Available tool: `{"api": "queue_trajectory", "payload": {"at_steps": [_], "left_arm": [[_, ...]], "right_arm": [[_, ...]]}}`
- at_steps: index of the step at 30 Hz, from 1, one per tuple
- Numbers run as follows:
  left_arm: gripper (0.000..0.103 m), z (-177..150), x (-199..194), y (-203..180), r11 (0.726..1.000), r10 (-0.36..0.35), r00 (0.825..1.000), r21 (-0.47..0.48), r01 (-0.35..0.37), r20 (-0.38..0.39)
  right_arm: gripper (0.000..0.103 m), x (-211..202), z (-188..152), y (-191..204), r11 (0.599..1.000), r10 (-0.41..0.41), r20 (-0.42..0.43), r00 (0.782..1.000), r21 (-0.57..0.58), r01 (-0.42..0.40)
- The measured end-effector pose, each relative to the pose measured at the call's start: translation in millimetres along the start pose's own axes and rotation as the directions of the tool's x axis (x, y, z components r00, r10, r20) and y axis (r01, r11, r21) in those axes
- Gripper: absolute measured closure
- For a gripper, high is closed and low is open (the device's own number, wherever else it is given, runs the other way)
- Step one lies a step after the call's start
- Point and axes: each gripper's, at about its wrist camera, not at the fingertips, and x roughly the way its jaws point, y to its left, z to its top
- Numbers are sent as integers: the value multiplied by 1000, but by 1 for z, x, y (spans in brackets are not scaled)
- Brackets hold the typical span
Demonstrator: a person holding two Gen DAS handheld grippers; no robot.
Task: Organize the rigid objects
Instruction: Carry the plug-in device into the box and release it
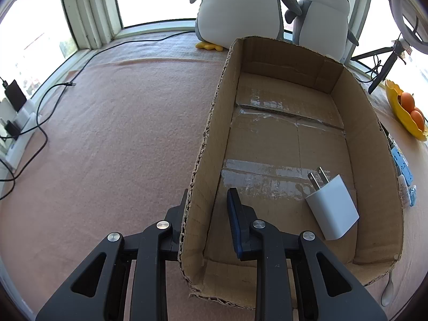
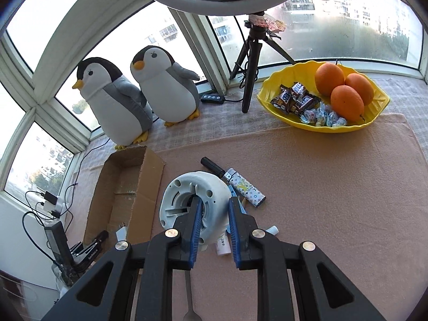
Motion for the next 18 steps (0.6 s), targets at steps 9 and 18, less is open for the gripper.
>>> {"api": "queue_trajectory", "payload": {"at_steps": [9,18], "left_arm": [[80,0,0,0,1000,-2,1000,0,2,1],[80,-1,0,0,1000,-11,1000,-8,11,1]], "right_arm": [[85,21,2,64,994,71,-16,997,-84,-72],[85,57,1,111,985,99,-59,993,-134,-106]]}}
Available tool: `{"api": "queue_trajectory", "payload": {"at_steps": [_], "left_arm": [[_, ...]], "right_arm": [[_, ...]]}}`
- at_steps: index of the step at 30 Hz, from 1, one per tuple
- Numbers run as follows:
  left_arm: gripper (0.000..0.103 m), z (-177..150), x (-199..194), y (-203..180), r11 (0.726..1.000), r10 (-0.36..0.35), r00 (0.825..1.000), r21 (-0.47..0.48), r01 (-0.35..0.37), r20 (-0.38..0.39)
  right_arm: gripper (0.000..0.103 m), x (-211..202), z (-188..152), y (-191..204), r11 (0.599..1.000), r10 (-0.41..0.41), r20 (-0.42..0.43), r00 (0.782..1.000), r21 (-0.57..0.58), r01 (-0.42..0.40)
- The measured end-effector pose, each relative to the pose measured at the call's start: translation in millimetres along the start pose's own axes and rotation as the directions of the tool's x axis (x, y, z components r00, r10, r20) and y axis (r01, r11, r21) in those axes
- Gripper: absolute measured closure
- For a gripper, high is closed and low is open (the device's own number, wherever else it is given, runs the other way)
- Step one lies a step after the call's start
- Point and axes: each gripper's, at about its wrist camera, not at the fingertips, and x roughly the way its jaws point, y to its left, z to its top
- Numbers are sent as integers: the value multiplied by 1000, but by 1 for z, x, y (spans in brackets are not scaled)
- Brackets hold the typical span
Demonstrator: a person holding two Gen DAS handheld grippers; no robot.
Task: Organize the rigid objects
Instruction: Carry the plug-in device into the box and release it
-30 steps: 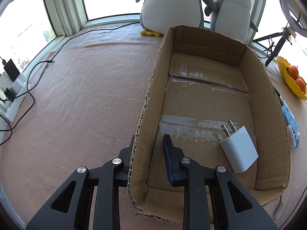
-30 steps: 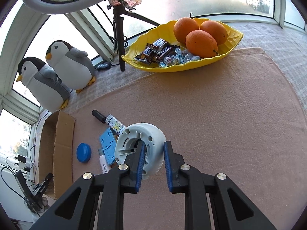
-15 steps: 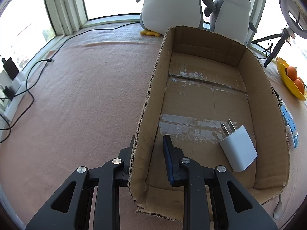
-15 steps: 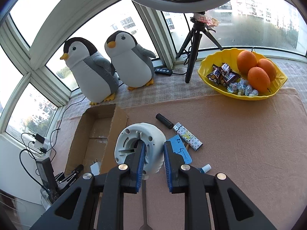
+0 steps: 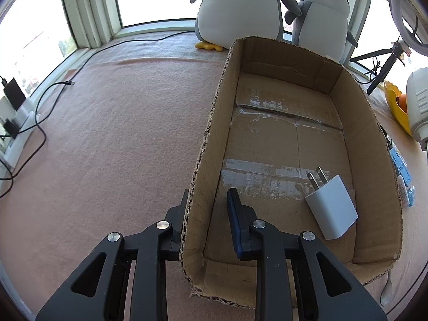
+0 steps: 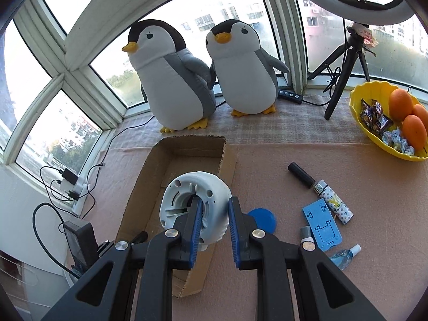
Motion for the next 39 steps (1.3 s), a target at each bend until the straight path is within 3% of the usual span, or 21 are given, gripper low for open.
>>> {"api": "queue_trajectory", "payload": {"at_steps": [23,29,39], "left_arm": [[80,0,0,1,1000,-2,1000,-3,2,-1],[80,0,0,0,1000,-2,1000,-1,2,-1],[80,0,0,0,1000,-1,1000,2,1,2]], "right_arm": [[85,61,0,33,995,-49,-83,995,-93,42],[74,57,3,37,993,-58,-59,997,-110,52],[73,35,1,29,994,-51,-42,998,-94,46]]}}
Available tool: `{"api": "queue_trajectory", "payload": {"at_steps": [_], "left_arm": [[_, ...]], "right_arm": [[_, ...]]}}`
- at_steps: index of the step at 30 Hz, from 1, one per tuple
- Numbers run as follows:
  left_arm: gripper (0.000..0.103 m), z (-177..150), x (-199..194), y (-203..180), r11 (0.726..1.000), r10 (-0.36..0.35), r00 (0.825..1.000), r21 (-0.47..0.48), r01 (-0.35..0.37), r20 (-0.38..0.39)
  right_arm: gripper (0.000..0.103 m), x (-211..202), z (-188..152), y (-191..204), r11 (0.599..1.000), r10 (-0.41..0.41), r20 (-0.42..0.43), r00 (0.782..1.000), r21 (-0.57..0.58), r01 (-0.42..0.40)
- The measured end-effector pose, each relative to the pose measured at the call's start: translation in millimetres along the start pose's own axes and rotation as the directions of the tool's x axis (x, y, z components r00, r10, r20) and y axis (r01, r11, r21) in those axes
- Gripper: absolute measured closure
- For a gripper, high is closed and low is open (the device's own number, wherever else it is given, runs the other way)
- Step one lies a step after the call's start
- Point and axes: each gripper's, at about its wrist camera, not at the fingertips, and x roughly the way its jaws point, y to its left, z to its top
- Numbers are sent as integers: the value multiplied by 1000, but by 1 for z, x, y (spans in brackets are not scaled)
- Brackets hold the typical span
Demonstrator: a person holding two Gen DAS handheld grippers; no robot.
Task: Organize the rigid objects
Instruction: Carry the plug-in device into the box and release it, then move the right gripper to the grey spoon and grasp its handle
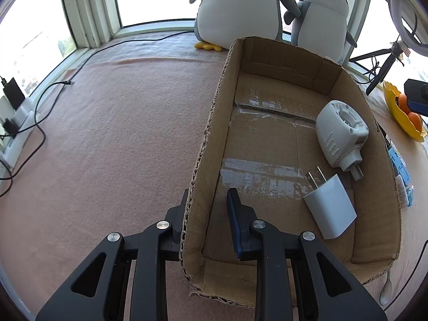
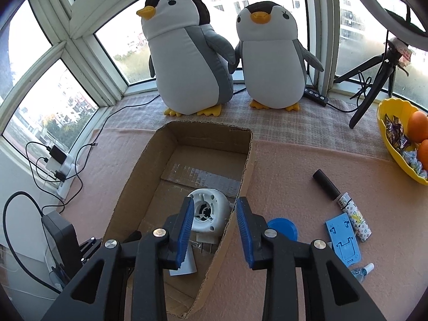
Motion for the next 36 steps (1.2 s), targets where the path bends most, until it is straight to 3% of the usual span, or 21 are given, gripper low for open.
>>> {"api": "queue_trajectory", "payload": {"at_steps": [14,25,30,36], "left_arm": [[80,1,0,0,1000,-1,1000,9,1,-4],[79,4,2,3,1000,-19,999,11,19,-27],[80,4,1,-4,998,21,999,53,-20,-26],[79,3,0,-3,997,8,1000,76,-6,-27]], "right_arm": [[68,-88,-17,-28,999,-30,94,995,28,27],[67,-161,-60,-51,997,-72,125,989,40,68],[67,-169,-85,-54,998,-58,84,995,33,55],[67,-137,-121,-56,996,-86,6,996,18,86]]}}
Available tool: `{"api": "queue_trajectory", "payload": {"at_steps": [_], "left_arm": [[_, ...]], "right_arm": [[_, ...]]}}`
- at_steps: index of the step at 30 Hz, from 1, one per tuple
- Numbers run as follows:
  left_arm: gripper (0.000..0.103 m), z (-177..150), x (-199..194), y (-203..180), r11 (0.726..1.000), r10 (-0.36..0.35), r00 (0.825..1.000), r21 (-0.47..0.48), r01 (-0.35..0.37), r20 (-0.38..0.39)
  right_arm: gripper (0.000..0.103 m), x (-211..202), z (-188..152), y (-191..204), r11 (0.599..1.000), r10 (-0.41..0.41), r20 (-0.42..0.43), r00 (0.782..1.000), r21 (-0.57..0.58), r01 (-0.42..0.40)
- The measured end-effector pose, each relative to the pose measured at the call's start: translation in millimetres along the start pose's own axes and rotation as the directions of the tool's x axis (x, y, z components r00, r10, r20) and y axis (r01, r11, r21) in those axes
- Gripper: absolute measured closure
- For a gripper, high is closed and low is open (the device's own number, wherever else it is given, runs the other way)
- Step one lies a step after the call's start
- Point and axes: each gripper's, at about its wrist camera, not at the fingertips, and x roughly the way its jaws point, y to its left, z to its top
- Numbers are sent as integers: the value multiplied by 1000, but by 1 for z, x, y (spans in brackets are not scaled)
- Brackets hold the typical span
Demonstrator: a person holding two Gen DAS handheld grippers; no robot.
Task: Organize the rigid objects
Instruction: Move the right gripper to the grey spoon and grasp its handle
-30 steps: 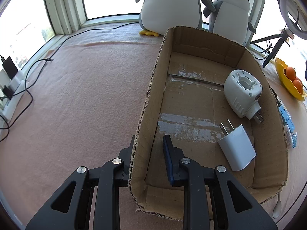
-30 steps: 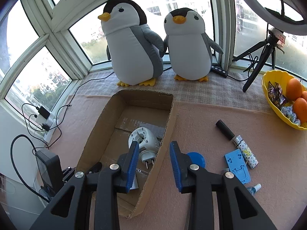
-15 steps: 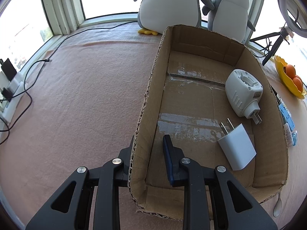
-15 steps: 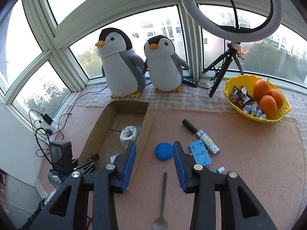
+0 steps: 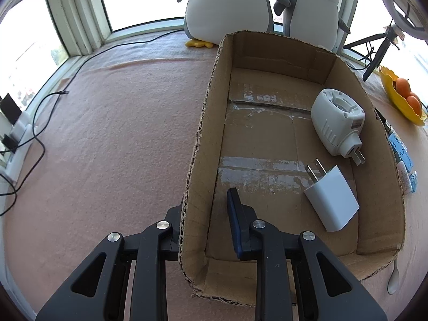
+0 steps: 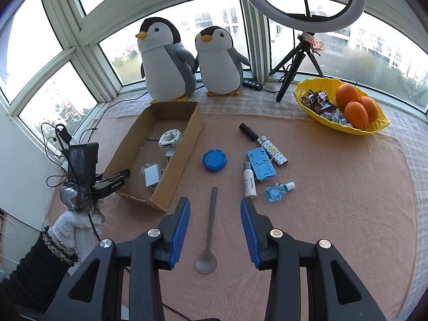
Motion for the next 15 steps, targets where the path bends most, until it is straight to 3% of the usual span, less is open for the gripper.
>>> {"api": "queue_trajectory", "payload": {"at_steps": [10,15], "left_arm": [[80,-1,-1,-1,999,-17,1000,36,17,23],[80,-2,-1,2,999,-39,999,18,39,29]], "right_arm": [[68,89,-39,14,997,-67,-162,985,-56,59],[76,121,-43,15,996,-73,-222,972,-63,60]]}}
